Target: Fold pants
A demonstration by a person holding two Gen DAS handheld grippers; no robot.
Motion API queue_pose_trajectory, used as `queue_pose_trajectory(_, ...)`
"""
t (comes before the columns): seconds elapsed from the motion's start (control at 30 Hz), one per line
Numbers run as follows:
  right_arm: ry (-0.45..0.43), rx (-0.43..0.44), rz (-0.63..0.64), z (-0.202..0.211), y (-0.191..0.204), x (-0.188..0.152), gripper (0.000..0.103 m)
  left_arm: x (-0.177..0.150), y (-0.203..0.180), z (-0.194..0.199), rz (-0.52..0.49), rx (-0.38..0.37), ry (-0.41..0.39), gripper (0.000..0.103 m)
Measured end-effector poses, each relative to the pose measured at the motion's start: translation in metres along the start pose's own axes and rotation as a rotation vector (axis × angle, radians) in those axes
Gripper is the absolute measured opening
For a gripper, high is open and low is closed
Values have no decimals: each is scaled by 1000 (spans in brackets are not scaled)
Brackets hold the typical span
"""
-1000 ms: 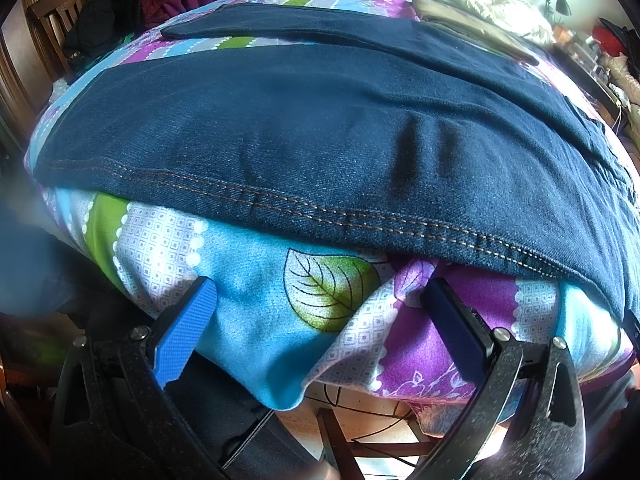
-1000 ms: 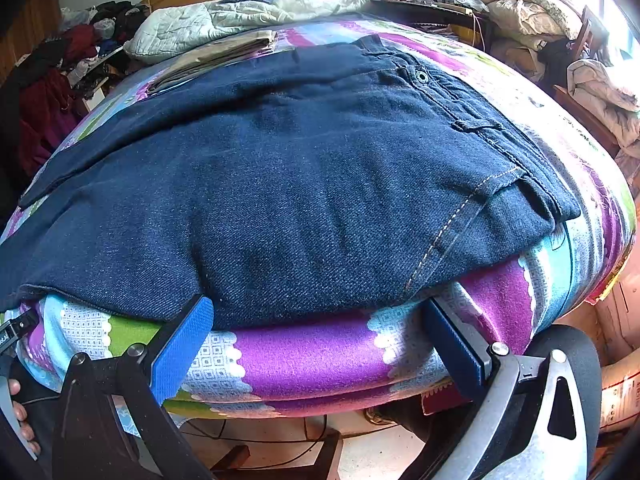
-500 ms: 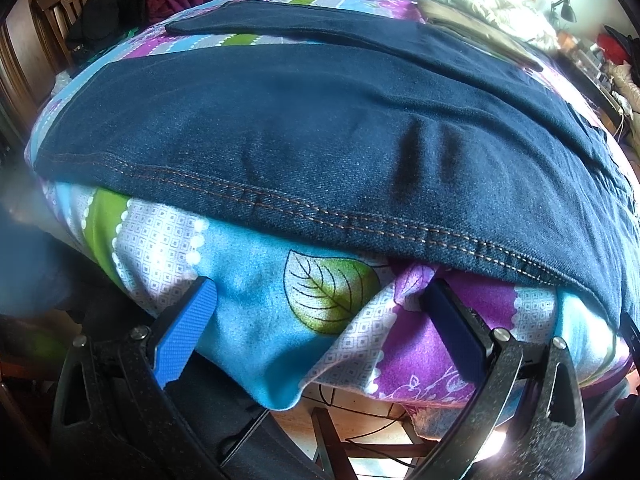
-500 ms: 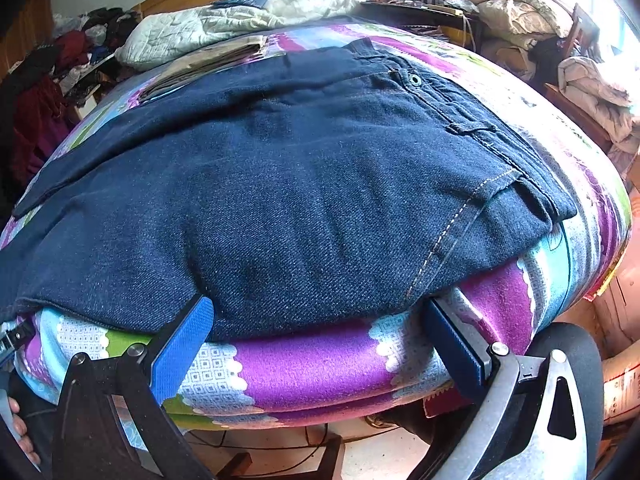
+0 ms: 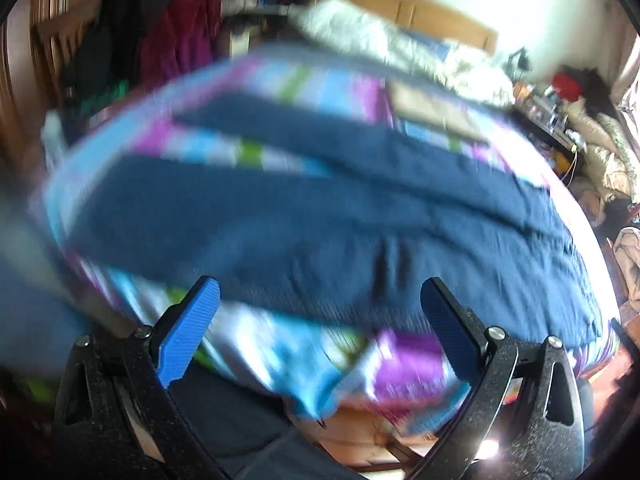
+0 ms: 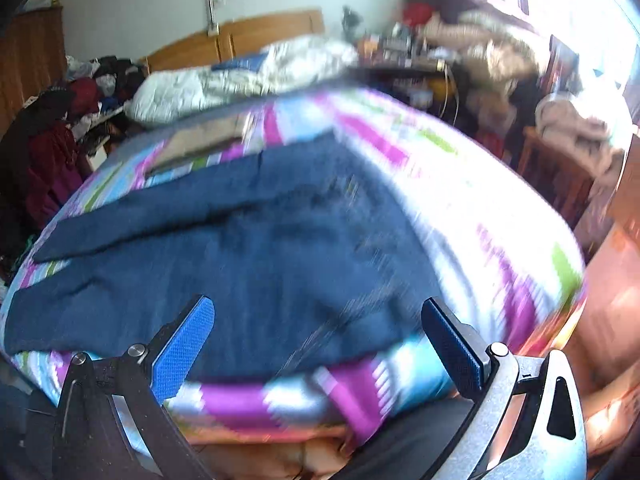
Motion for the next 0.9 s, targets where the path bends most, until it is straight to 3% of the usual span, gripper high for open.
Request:
queue_pose_trajectory(0.13, -94, -60, 54, -14, -25, 92, 103, 101, 54, -6, 13, 52, -107, 101)
queue_pose_trajectory(0.23, -120, -99, 103, -60, -27, 166, 103, 173, 89, -32, -3, 95, -173, 101)
queue_pose_trajectory(0.33, -61, -93, 32, -137, -24, 222, 103, 249, 118, -92, -29, 124, -171, 101)
queue_pose_trajectory(0.43, 41, -96, -105, -214, -24, 236, 99, 288, 137, -158, -24, 144, -112, 101)
queue_pose_trajectory(0.5, 75, -111, -186, -250, -27, 234, 95, 302, 155, -210, 13, 179, -55, 101)
queue_pose_trajectory(0.63, 83, -116, -221, -286, -16, 232, 95, 300, 183, -300, 132, 121, 71, 99)
queue_pose_trajectory(0.77, 125, -170, -118, -312, -4, 209, 95, 297, 201, -347, 177, 129, 131, 96)
queue_pose_trajectory(0.9, 117, -187, -113, -320, -7, 199, 95, 293, 210, -384, 229, 118, 176, 96)
Point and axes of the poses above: each gripper's, at about its wrist camera, not at the fingertips, and z roughly against the way its jaws point, y to its left, x to its top, the point moved 9 cm from there along -z, roughly the way its jaws point, and after that the axes turned 3 degrees about -y, right-handed, at the moved point
